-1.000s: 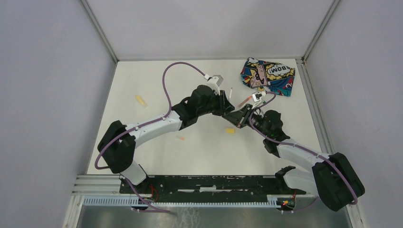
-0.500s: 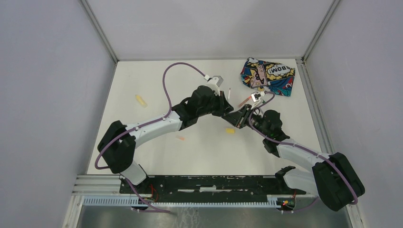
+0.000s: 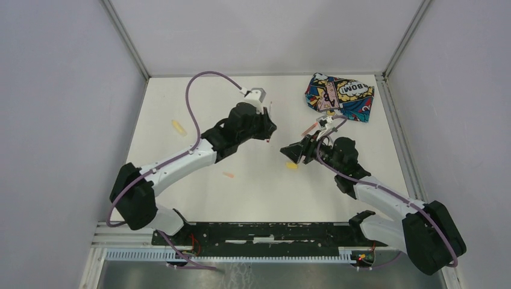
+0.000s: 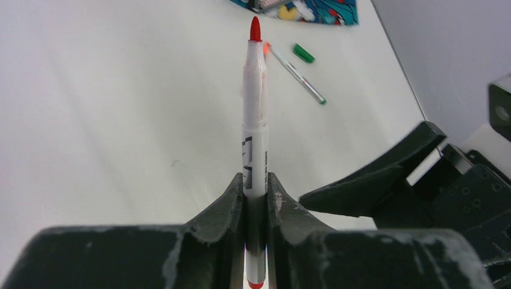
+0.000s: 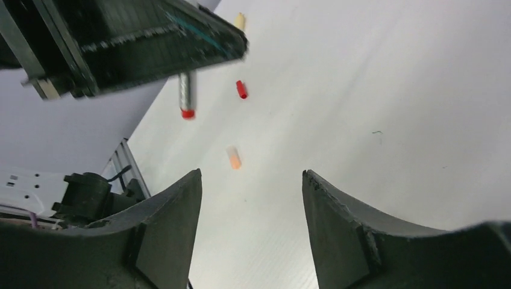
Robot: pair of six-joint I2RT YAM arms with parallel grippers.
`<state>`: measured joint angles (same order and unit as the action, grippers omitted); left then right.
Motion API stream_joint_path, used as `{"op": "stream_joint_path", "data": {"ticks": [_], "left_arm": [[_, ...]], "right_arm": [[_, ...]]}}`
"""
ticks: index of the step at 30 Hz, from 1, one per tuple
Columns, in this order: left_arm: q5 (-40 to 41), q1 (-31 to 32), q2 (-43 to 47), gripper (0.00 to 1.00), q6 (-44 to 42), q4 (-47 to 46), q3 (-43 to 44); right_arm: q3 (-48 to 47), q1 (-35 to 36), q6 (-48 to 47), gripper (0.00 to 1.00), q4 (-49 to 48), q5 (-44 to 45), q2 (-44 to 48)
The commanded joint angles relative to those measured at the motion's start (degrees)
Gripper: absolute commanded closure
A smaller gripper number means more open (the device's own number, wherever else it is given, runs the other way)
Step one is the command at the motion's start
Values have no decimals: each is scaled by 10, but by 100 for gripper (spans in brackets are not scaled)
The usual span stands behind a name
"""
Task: Insert the pens into the pen caps
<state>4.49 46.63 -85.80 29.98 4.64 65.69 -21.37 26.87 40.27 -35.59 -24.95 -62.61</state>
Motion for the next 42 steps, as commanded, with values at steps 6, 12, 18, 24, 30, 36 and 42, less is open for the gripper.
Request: {"op": "stream_joint_path", "data": {"ticks": [6, 12, 18, 24, 30, 36, 42], "left_arm": [[18, -163, 161, 98, -52, 56, -69], [51, -236, 259, 98, -81, 93, -104], [100, -262, 339, 98, -99, 117, -126], [101, -266, 387, 98, -111, 128, -154], [134, -266, 421, 98, -103, 141, -169], [139, -266, 452, 98, -107, 159, -171], [113, -265, 488, 98, -132, 175, -170]], "right_arm": [[-113, -4, -203, 32, 196, 109, -27], [-169, -16, -267, 30, 263, 62, -91], [-191, -8, -291, 31, 263, 41, -140], [-274, 55, -309, 31, 306, 68, -229], [-403, 132, -329, 31, 337, 91, -339], [-549, 193, -335, 31, 354, 92, -463], [-679, 232, -339, 32, 355, 91, -576]]}}
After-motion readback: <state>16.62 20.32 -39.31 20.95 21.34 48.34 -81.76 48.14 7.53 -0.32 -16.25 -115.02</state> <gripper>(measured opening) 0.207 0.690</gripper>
